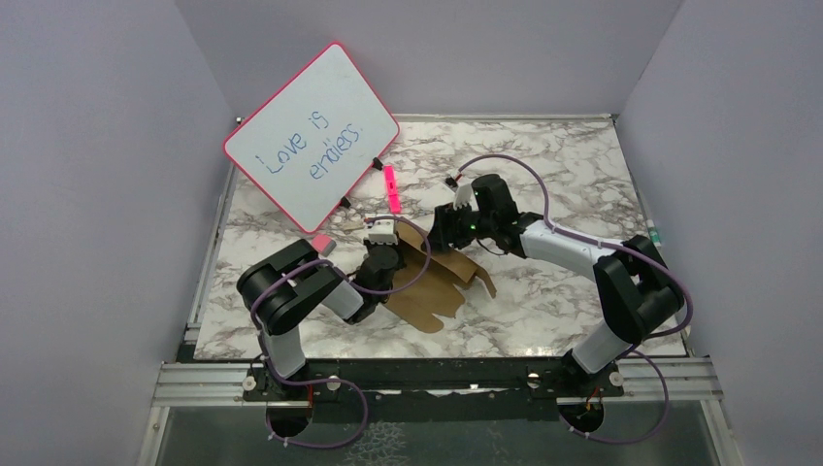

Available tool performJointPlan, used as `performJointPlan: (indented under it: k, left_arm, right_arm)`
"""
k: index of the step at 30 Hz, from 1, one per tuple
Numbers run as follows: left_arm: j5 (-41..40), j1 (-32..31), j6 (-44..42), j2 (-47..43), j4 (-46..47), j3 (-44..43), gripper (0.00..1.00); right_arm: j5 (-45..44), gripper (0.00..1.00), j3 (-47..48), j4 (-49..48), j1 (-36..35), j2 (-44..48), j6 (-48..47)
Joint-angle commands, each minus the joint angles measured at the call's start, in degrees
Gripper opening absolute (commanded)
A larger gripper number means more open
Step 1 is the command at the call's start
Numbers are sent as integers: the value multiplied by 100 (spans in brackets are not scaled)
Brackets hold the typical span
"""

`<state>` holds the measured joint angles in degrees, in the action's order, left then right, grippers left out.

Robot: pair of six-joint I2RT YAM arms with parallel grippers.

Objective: Fold the paper box

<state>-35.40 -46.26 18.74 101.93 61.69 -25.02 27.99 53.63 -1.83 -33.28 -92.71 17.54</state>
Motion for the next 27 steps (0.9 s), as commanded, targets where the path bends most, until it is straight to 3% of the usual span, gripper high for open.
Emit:
performJointPlan:
  k: [1, 9, 17, 23, 27]
  left_arm:
    - [-816, -59, 259, 32, 376, -92, 21]
    - [-554, -132, 289, -127, 127, 68, 27]
    - [-172, -153, 402, -825, -439, 459, 45]
    - [271, -158, 686, -1612, -1162, 769, 57]
    - [512, -163, 946, -2432, -2141, 878, 63]
  right_arm:
    - [266, 63, -28, 73, 18, -66, 107]
    - [-55, 65, 7, -26, 75, 166, 137]
    - [-1022, 75, 53, 169, 80, 858, -30]
    - [-1580, 80, -94, 492, 75, 1653, -49]
    - [-1609, 80, -315, 777, 76, 2179, 198]
